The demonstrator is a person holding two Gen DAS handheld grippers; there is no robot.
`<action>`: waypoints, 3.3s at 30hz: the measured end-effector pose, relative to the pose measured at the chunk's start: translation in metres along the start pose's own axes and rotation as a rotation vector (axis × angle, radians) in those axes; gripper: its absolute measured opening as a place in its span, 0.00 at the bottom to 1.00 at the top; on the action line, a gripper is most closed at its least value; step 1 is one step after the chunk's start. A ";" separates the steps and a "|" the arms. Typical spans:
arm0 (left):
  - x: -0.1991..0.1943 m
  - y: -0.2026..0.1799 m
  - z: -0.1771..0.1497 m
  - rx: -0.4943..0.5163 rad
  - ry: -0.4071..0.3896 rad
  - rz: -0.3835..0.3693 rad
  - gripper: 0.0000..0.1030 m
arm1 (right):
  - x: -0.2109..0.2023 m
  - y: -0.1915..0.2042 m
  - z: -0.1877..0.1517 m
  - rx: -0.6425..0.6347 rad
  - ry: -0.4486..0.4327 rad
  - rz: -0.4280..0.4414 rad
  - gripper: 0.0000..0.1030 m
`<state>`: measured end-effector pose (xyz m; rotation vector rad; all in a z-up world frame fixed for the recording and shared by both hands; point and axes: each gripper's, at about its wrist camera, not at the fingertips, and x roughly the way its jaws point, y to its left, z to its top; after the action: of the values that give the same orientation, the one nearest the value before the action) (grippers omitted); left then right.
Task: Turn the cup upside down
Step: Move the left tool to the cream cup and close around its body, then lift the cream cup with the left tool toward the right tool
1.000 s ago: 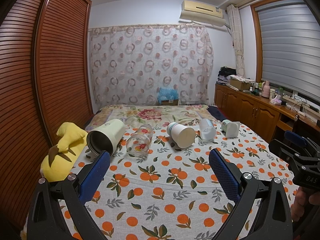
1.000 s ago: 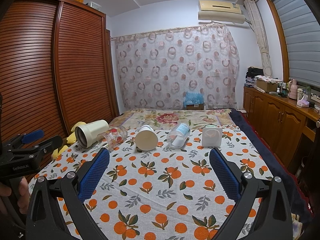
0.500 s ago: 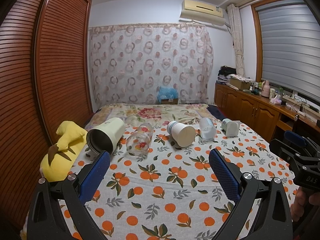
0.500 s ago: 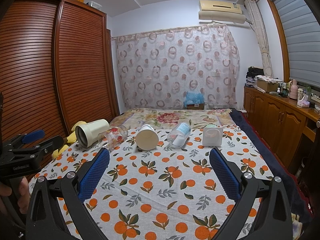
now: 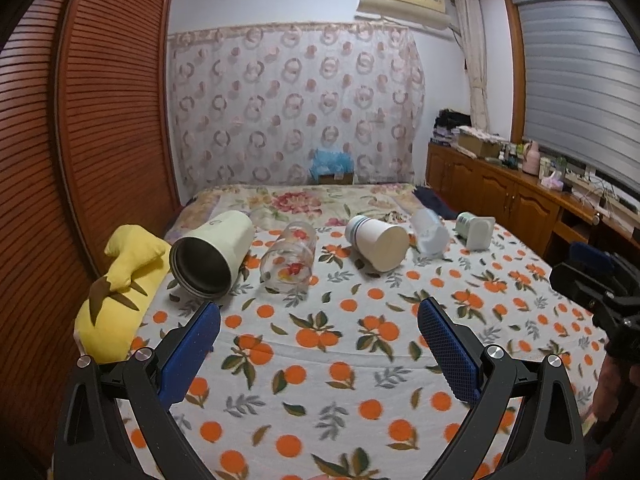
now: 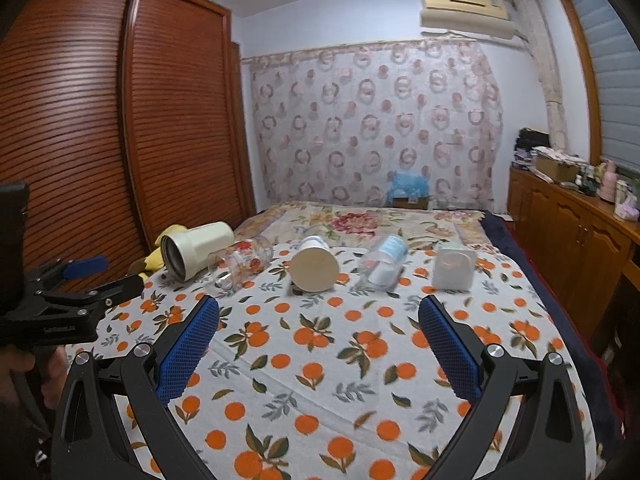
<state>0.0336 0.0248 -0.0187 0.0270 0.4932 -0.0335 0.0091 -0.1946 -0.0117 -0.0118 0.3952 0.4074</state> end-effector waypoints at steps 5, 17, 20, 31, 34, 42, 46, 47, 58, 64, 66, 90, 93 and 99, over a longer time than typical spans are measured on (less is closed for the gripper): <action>0.016 0.014 0.009 0.034 0.028 0.008 0.92 | 0.021 0.012 0.010 -0.034 0.010 0.045 0.93; 0.072 0.051 0.017 0.076 0.131 0.018 0.92 | 0.095 0.038 0.015 -0.062 0.156 0.145 0.86; 0.088 0.061 0.024 0.099 0.164 0.028 0.92 | 0.113 0.045 0.012 -0.072 0.194 0.155 0.86; 0.144 0.090 0.064 0.193 0.290 0.068 0.85 | 0.150 0.054 0.006 -0.072 0.284 0.178 0.86; 0.164 0.097 0.075 0.199 0.338 0.079 0.85 | 0.153 0.056 0.002 -0.079 0.294 0.179 0.86; 0.220 0.101 0.090 0.232 0.503 0.145 0.85 | 0.159 0.060 -0.007 -0.112 0.312 0.170 0.86; 0.240 0.107 0.095 0.220 0.595 0.157 0.85 | 0.156 0.057 -0.009 -0.099 0.311 0.175 0.86; 0.244 0.107 0.094 0.221 0.612 0.161 0.85 | 0.155 0.055 -0.009 -0.095 0.311 0.176 0.86; 0.266 0.102 0.086 0.196 0.738 0.177 0.74 | 0.150 0.046 -0.011 -0.078 0.308 0.170 0.86; 0.239 0.104 0.090 0.170 0.684 0.150 0.73 | 0.147 0.040 -0.009 -0.058 0.303 0.159 0.86; 0.231 0.107 0.091 0.163 0.669 0.145 0.73 | 0.146 0.040 -0.008 -0.055 0.299 0.157 0.86; 0.113 -0.054 0.068 0.315 0.492 -0.205 0.73 | 0.095 -0.048 -0.005 0.033 0.285 0.046 0.86; 0.110 -0.072 0.062 0.306 0.496 -0.245 0.73 | 0.088 -0.062 -0.007 0.046 0.287 0.027 0.86; 0.112 -0.104 0.047 0.268 0.504 -0.308 0.73 | 0.078 -0.084 -0.009 0.068 0.289 -0.004 0.86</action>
<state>0.1503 -0.0839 -0.0321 0.2261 0.9915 -0.4019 0.1037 -0.2429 -0.0551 -0.0058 0.6940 0.3888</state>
